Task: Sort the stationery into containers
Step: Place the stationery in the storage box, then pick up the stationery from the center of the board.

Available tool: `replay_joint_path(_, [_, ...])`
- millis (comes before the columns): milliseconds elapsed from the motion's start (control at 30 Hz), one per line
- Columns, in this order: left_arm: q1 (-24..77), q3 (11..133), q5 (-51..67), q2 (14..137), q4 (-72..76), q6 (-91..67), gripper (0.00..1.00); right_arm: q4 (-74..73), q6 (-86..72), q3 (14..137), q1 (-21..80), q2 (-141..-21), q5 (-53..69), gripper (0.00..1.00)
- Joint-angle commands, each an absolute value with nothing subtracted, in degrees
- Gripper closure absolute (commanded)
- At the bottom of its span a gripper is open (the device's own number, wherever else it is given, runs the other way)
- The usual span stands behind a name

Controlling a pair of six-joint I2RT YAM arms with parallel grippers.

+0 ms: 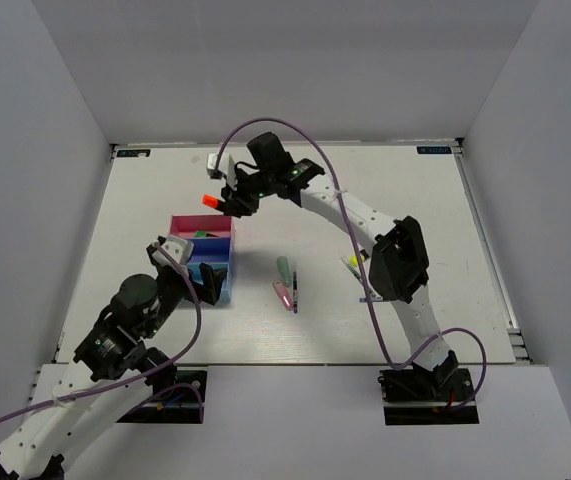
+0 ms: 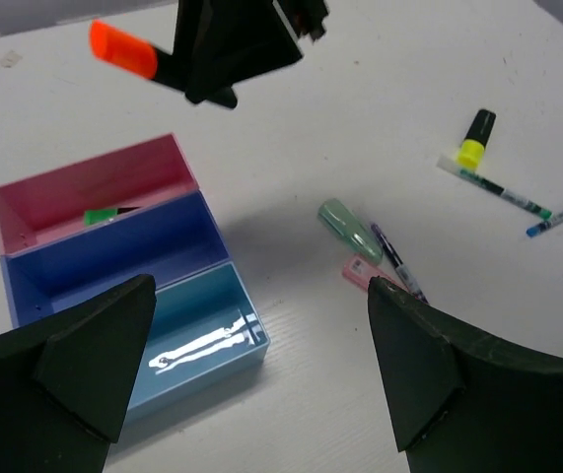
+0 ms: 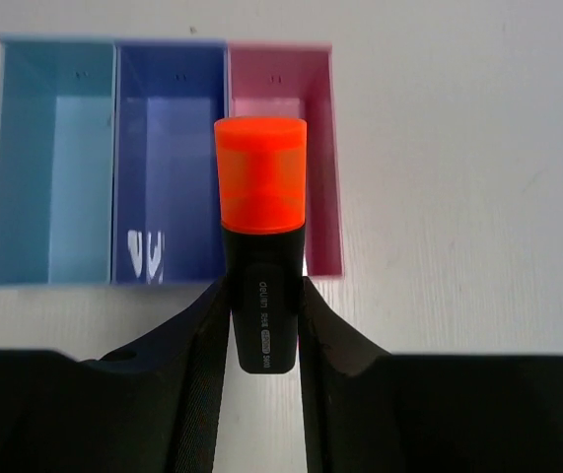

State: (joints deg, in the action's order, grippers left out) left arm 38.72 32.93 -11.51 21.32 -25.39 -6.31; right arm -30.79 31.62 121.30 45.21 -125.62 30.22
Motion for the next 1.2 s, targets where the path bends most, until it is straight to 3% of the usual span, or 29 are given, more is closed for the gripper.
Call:
replay_joint_path(0, [38.3,36.8,-15.3,21.4,-23.6,-7.9,0.02,-17.3,31.3,123.0,46.6,-128.8,35.0,1.0])
replay_joint_path(200, [38.4,38.4,-14.2,22.1,-26.6,-7.5,0.02,-8.9,28.6,129.9,47.7,-136.7,35.2,1.0])
replay_joint_path(567, [38.4,36.5,-12.5,21.3,-28.6,-7.5,0.02,-6.7,30.7,125.5,48.3,-139.7,32.7,1.0])
replay_joint_path(600, [38.5,36.6,-12.4,21.4,-28.6,-7.4,0.02,-7.0,30.2,125.5,48.3,-139.7,32.6,0.94])
replay_joint_path(633, [38.3,36.3,-12.1,21.4,-28.5,-7.5,0.02,-7.4,30.1,125.4,48.4,-139.3,32.6,0.8])
replay_joint_path(700, [38.4,36.6,-12.0,21.9,-28.7,-7.5,0.03,-7.7,29.6,125.2,48.3,-138.9,32.3,0.44])
replay_joint_path(800, [38.4,37.2,-11.1,22.5,-29.0,-7.8,0.06,-8.9,29.2,125.3,48.3,-138.1,31.6,0.34])
replay_joint_path(900, [38.4,38.0,-9.8,23.0,-30.1,-8.4,0.1,-8.7,28.1,125.2,48.0,-137.4,30.9,0.33])
replay_joint_path(1000, [38.4,39.0,-7.0,24.2,-30.9,-9.0,0.21,-8.7,26.8,124.5,48.1,-136.0,28.1,0.38])
replay_joint_path(1033, [38.3,39.8,-6.4,25.1,-31.0,-8.9,0.33,-8.2,26.1,123.8,48.0,-134.6,25.0,0.6])
replay_joint_path(1100, [38.4,41.4,-2.0,27.2,-32.3,-9.1,0.54,-7.9,23.0,122.1,47.7,-132.1,16.5,0.91])
replay_joint_path(1133, [38.4,42.5,-0.1,29.6,-32.4,-9.2,0.78,-9.7,22.1,121.6,47.6,-130.4,8.4,1.0])
replay_joint_path(1167, [38.4,43.1,1.7,32.1,-33.1,-9.2,0.89,-11.2,19.7,121.6,47.3,-129.0,4.6,1.0])
